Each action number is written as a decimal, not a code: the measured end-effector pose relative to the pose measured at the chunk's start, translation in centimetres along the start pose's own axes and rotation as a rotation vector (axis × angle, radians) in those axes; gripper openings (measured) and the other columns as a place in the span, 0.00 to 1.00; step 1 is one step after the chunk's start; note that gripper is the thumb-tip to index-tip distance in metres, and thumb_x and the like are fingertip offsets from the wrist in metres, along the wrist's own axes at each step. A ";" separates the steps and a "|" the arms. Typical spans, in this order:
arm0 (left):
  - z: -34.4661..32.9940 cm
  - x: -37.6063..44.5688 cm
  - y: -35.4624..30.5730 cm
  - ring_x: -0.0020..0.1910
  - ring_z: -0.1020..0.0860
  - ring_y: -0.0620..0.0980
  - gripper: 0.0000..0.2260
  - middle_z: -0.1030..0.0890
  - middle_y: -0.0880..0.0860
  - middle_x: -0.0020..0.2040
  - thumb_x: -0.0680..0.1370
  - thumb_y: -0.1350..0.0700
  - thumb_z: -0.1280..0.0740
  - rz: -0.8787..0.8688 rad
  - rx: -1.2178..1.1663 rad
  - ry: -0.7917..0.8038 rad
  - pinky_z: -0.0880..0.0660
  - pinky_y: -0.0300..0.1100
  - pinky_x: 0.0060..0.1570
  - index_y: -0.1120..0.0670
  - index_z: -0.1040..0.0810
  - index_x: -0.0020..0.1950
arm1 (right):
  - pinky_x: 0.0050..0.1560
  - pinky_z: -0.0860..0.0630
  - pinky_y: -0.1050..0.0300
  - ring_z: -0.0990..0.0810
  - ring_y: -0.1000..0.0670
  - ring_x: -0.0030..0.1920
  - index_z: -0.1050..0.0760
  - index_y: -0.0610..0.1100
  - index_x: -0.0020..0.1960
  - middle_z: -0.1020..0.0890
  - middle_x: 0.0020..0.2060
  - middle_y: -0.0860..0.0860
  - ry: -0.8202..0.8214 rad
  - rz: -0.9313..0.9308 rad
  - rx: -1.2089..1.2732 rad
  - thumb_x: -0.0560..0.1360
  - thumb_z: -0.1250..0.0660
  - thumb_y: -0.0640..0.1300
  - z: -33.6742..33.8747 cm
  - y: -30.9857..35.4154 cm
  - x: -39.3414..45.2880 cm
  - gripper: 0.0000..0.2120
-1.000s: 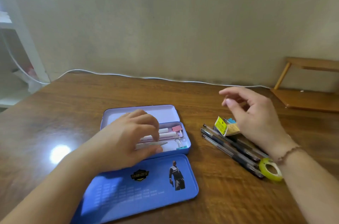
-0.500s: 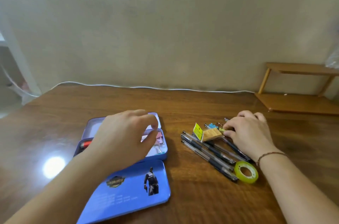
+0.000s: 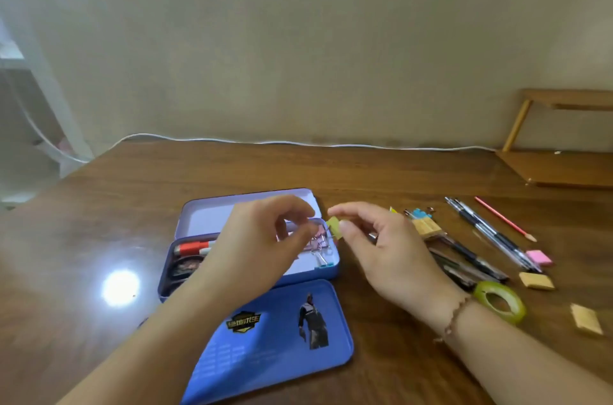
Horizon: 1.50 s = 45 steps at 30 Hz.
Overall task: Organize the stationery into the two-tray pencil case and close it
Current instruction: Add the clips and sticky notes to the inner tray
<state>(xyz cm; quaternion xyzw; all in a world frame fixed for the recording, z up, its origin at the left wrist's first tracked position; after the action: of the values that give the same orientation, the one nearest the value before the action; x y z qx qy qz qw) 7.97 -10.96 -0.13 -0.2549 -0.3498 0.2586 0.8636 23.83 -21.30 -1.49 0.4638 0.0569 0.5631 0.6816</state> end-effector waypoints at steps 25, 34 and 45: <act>-1.8 -0.5 0.4 0.36 0.26 0.44 0.09 0.23 0.46 0.34 0.77 0.50 0.34 0.016 0.343 0.163 0.25 0.43 0.36 0.48 0.17 0.39 | 0.47 0.27 0.56 0.27 0.55 0.48 0.17 0.55 0.48 0.21 0.40 0.59 -0.024 0.073 -0.220 0.74 0.31 0.50 -1.8 -0.7 0.4 0.05; -1.6 -0.4 0.3 0.33 0.26 0.45 0.09 0.25 0.44 0.31 0.75 0.54 0.35 0.048 0.319 0.163 0.29 0.38 0.32 0.50 0.18 0.35 | 0.46 0.26 0.51 0.26 0.53 0.46 0.18 0.53 0.44 0.20 0.38 0.58 -0.176 0.131 -0.322 0.73 0.30 0.47 -1.1 -0.4 0.5 0.03; -1.1 -0.8 -0.2 0.51 0.30 0.44 0.11 0.23 0.41 0.48 0.78 0.46 0.37 -0.080 0.313 0.221 0.27 0.44 0.48 0.43 0.18 0.55 | 0.34 0.31 0.68 0.25 0.61 0.33 0.20 0.58 0.42 0.19 0.38 0.59 -0.301 -0.123 -0.139 0.73 0.30 0.41 10.1 -3.0 5.6 0.10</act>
<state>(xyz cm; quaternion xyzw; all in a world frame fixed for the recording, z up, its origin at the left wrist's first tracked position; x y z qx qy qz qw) 8.34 -11.90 -1.12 -0.1304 -0.2182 0.2459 0.9354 34.00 -22.24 4.58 0.4904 -0.0565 0.4469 0.7461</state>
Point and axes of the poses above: each hand's wrist, its own x-axis towards the middle knuckle, its own z-axis out of the back of the hand, y = z × x, the point moved 1 cm from there along x, towards the middle knuckle
